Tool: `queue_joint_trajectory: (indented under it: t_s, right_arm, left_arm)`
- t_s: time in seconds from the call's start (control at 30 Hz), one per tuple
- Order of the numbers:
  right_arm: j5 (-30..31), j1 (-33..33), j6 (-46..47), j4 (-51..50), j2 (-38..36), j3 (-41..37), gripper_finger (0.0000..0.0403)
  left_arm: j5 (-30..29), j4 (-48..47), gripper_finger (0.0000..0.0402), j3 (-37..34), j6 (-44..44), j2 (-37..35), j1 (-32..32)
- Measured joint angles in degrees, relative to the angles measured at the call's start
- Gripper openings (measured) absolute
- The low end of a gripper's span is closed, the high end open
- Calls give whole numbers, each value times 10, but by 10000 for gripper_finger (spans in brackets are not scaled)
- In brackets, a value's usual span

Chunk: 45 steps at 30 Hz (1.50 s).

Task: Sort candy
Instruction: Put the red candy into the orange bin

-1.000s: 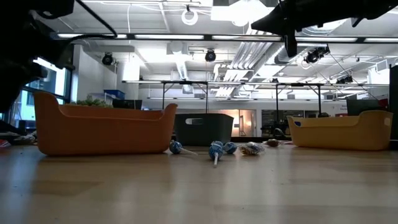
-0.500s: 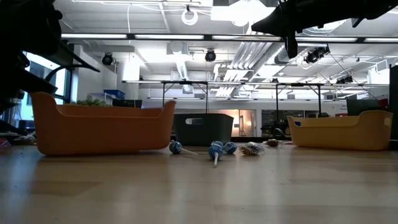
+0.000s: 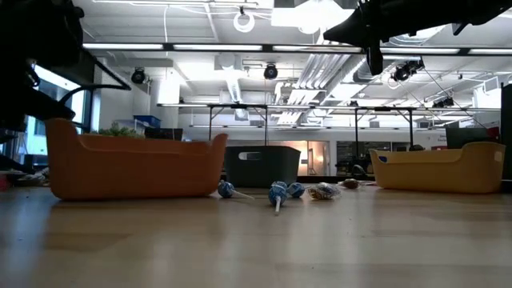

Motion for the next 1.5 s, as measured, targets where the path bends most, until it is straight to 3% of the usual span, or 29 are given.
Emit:
queue_joint_trajectory:
  t_s: [0.07,0.5,0.8,0.93,1.1,1.3,1.5]
  right_arm:
    - [0,0,0,0,0,0,0]
    - [0,0,0,0,0,0,0]
    - [0,0,0,0,0,0,0]
    - [0,0,-1,0,0,0,0]
    - [-6,0,0,1,0,0,0]
    - [-11,0,0,1,0,0,0]
    - [-13,0,0,1,0,0,0]
  left_arm:
    - [0,2,12,10,2,-5,0]
    - [2,-73,0,107,-2,-76,-1]
    - [-4,-66,0,203,43,-147,-15]
    - [-57,-48,0,220,75,-145,1]
    - [-54,-56,1,220,112,-109,17]
    - [-51,-53,40,214,146,-62,-24]
    - [-67,-48,122,161,56,-35,-73]
